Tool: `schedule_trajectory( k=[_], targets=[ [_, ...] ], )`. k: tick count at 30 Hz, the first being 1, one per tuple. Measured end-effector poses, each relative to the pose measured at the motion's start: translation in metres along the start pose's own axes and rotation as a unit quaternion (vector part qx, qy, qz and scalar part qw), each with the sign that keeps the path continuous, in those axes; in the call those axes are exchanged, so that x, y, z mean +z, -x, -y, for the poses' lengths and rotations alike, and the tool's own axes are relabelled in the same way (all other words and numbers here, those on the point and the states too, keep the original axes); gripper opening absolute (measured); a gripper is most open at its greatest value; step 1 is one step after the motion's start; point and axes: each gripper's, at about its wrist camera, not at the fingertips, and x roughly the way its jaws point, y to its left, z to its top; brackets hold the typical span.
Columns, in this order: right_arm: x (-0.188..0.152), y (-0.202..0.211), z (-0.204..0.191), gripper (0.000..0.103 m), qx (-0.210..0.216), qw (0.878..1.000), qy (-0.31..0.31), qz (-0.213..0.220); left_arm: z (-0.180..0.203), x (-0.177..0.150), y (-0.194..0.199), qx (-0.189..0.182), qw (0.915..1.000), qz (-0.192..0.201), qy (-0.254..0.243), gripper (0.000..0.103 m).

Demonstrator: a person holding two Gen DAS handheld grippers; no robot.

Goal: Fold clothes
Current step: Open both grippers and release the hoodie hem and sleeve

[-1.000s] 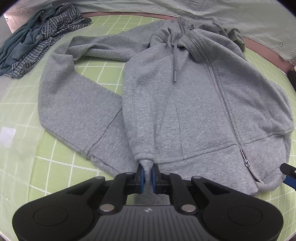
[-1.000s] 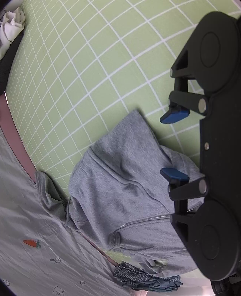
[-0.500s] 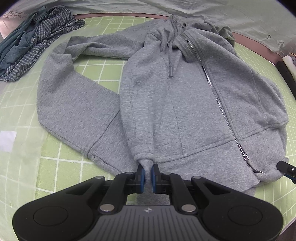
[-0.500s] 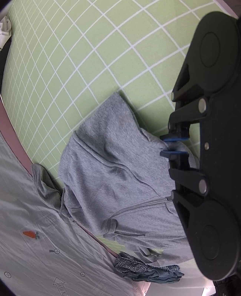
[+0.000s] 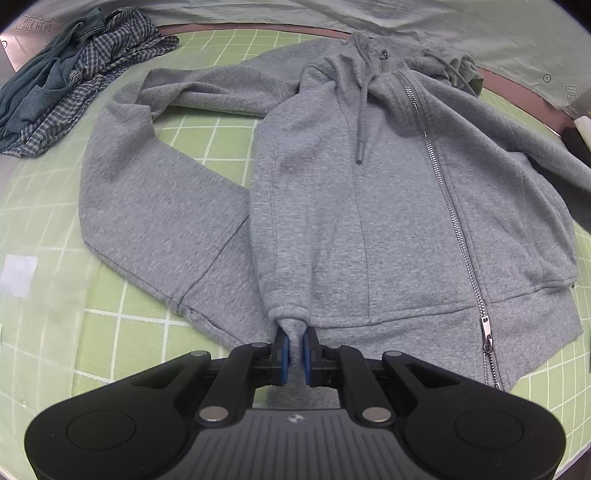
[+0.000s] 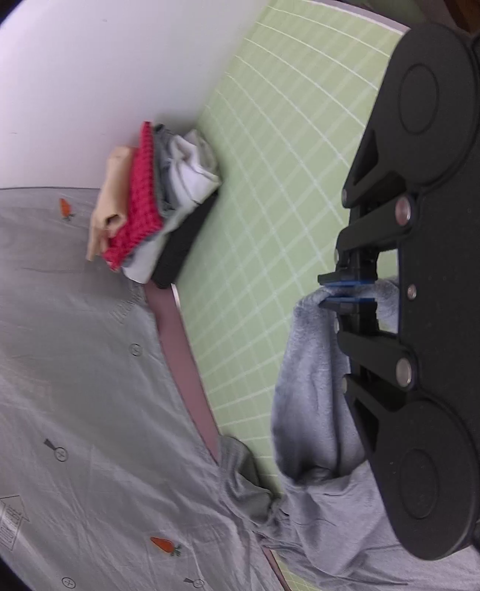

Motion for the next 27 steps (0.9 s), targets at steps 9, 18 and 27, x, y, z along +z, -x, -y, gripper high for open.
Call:
schedule_trajectory(
  k=[9, 18, 27],
  targets=[
    [-0.019, -0.03, 0.005, 0.036, -0.018, 0.997, 0.004, -0.07, 0.002, -0.001, 0.001, 0.007, 0.9998, 0.002, 0.017, 0.015],
    [-0.078, -0.007, 0.008, 0.039, 0.006, 0.99, -0.022, -0.141, 0.029, -0.001, 0.002, 0.018, 0.9995, 0.001, -0.026, 0.047],
    [-0.083, 0.002, 0.036, 0.039, 0.009, 0.99, 0.0, -0.143, 0.067, -0.004, 0.015, 0.035, 0.9983, 0.036, -0.03, 0.074]
  ],
)
